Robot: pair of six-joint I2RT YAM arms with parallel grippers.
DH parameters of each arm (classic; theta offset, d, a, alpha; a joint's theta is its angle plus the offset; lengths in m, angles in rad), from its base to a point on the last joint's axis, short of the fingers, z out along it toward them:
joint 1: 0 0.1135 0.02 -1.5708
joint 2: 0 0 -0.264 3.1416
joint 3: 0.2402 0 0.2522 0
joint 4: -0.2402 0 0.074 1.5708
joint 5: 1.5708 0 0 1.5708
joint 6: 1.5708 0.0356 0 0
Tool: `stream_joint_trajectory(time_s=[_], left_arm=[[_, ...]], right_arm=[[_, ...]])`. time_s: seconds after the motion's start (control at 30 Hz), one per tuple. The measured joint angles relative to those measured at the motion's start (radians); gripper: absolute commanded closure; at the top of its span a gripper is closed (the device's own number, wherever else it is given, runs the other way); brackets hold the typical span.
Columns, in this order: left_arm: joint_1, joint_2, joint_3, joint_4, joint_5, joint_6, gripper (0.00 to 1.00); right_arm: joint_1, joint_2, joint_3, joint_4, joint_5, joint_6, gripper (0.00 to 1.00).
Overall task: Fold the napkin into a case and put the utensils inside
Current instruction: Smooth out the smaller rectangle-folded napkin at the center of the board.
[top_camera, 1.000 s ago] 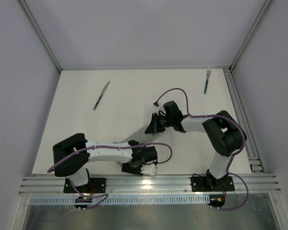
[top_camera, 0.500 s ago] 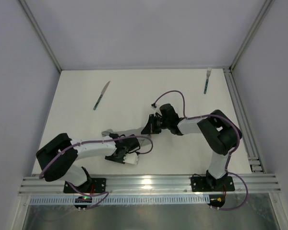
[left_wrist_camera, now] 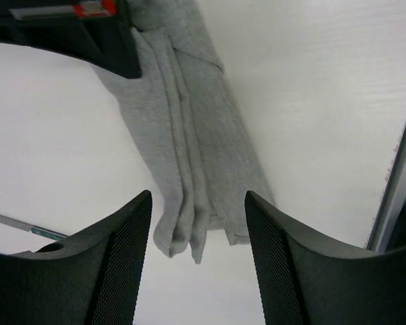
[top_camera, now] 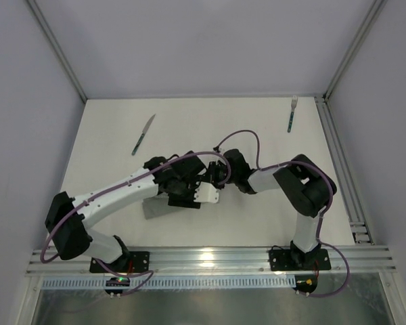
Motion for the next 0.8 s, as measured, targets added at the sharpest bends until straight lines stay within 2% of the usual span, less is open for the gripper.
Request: stream_joint_trajectory(time_s=[0.13,0.37,0.47,0.6,0.8], left_arm=[[0.0,0.043,0.003,0.093,0.009,-0.031,0.38],[0.001,0.167,-0.176,0.268,-0.017,0.021,0.37],[0.006,0.183,-0.2,0.318,-0.038,0.035,0.37],[0.019,0.196,-0.199,0.383,-0.043,0.042,0.41],[0.024,0.201,-0.193,0.377,-0.014,0.045,0.49]], right_arm=[[0.001,0.0,-0.013,0.021,0.004,0.017,0.97],[0.001,0.0,-0.04,0.062,0.002,0.042,0.97],[0.001,0.0,-0.05,0.077,-0.003,0.053,0.97],[0.001,0.0,-0.059,0.097,-0.005,0.062,0.97],[0.001,0.0,-0.064,0.109,-0.011,0.064,0.97]])
